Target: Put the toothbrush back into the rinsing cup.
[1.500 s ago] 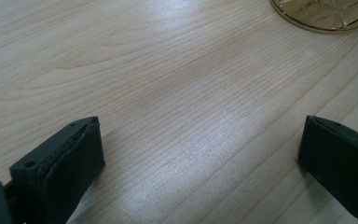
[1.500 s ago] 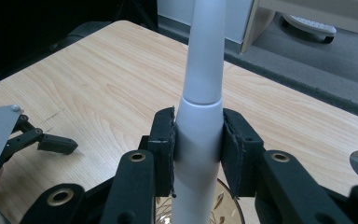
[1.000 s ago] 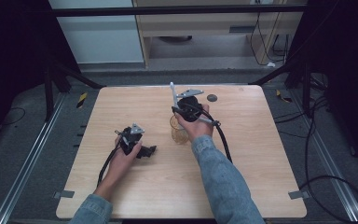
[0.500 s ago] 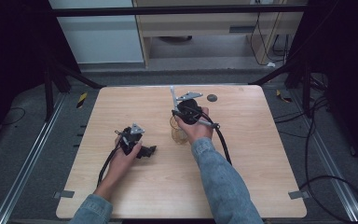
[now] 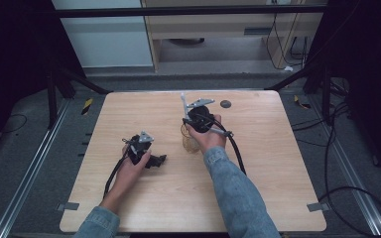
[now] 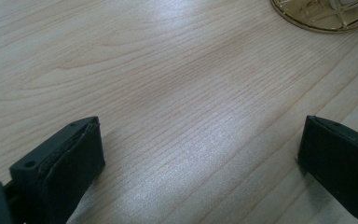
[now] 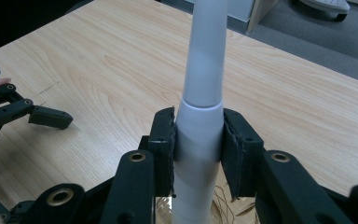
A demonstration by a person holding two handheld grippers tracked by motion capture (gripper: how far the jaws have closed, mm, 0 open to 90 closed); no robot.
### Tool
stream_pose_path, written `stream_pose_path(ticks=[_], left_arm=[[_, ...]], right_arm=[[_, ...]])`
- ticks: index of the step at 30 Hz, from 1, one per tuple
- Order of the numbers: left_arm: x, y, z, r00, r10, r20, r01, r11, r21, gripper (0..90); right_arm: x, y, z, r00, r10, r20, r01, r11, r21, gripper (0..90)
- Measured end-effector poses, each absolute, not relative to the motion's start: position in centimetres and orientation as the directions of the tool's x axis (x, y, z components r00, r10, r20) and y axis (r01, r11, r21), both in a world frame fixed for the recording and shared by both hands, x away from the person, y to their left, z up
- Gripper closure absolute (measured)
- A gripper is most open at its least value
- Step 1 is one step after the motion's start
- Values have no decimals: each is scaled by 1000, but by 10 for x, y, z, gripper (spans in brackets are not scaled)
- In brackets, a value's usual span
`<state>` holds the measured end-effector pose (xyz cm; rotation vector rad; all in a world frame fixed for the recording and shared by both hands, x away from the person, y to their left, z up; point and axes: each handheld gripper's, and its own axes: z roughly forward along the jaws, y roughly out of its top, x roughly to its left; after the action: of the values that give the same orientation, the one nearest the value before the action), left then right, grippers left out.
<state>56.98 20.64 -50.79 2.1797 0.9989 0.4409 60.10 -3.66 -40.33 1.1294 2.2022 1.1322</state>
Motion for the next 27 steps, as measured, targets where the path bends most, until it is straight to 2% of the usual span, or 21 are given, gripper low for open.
stream_pose_path(ticks=[27], left_arm=[[570, 206, -508, 646, 763, 20, 529, -466, 709, 0]], right_arm=[[610, -29, -406, -585, 811, 4, 483, 344, 805, 670]])
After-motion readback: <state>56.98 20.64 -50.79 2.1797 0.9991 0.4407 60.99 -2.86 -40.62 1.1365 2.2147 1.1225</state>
